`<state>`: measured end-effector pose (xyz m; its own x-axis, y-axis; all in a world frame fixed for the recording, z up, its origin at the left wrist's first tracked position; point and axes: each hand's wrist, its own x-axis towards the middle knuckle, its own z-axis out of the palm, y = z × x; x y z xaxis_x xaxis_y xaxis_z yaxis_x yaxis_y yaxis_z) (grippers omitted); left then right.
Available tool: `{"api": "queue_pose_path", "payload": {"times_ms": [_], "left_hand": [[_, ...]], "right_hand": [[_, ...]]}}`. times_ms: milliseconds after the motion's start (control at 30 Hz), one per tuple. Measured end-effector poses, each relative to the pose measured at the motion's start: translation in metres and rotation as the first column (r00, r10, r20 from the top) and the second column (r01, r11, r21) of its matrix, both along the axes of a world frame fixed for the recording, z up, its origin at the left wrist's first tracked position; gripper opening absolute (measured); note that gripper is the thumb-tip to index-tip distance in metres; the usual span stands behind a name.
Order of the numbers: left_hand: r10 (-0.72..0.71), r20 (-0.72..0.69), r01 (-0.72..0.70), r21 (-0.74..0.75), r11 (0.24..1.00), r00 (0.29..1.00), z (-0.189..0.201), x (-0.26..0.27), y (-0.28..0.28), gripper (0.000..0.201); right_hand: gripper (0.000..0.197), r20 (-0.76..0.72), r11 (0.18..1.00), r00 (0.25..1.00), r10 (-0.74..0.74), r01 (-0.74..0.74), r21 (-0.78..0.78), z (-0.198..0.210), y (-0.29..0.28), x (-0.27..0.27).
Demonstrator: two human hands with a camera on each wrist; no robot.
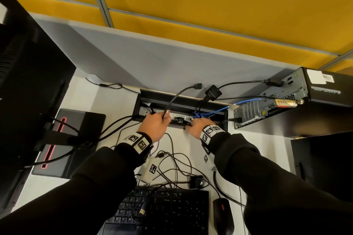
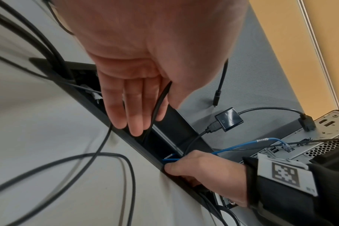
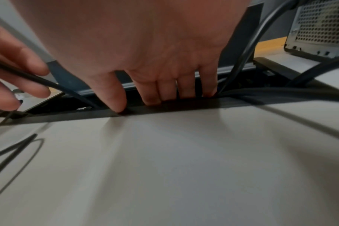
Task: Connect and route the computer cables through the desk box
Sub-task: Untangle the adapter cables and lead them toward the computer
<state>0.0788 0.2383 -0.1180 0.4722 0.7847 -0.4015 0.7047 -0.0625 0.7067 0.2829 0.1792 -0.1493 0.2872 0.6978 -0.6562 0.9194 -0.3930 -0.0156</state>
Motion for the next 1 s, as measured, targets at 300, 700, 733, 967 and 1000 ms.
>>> {"api": "queue_pose_path", "payload": {"times_ms": [300, 700, 733, 967, 1000], "left_hand": [[0.023, -0.029, -0.021, 0.066, 0.998, 0.999, 0.022, 0.006, 0.012, 0.016], [0.109, 0.175, -0.115, 0.023, 0.993, 0.979, 0.040, 0.018, 0.009, 0.012], [0.171, 0.253, -0.159, -0.066, 0.985, 0.952, 0.028, 0.022, 0.000, 0.012], [0.285, 0.425, -0.159, -0.306, 0.939, 0.859, -0.014, 0.034, -0.040, 0.035], [0.241, 0.412, -0.137, -0.265, 0.954, 0.879, -0.017, 0.033, -0.039, 0.039]], "right_hand": [[0.102, -0.067, 0.998, 0.995, -0.069, 0.069, -0.005, -0.005, -0.002, -0.008], [0.080, -0.004, 0.992, 1.000, 0.022, -0.021, 0.127, -0.003, -0.025, -0.020], [0.081, -0.032, 0.990, 0.999, 0.017, -0.012, 0.142, -0.002, -0.027, -0.018], [0.080, -0.096, 0.999, 0.995, 0.024, -0.020, 0.047, 0.000, -0.020, -0.007], [0.080, -0.130, 0.999, 0.991, 0.009, -0.002, 0.047, 0.003, -0.018, -0.008]]}}
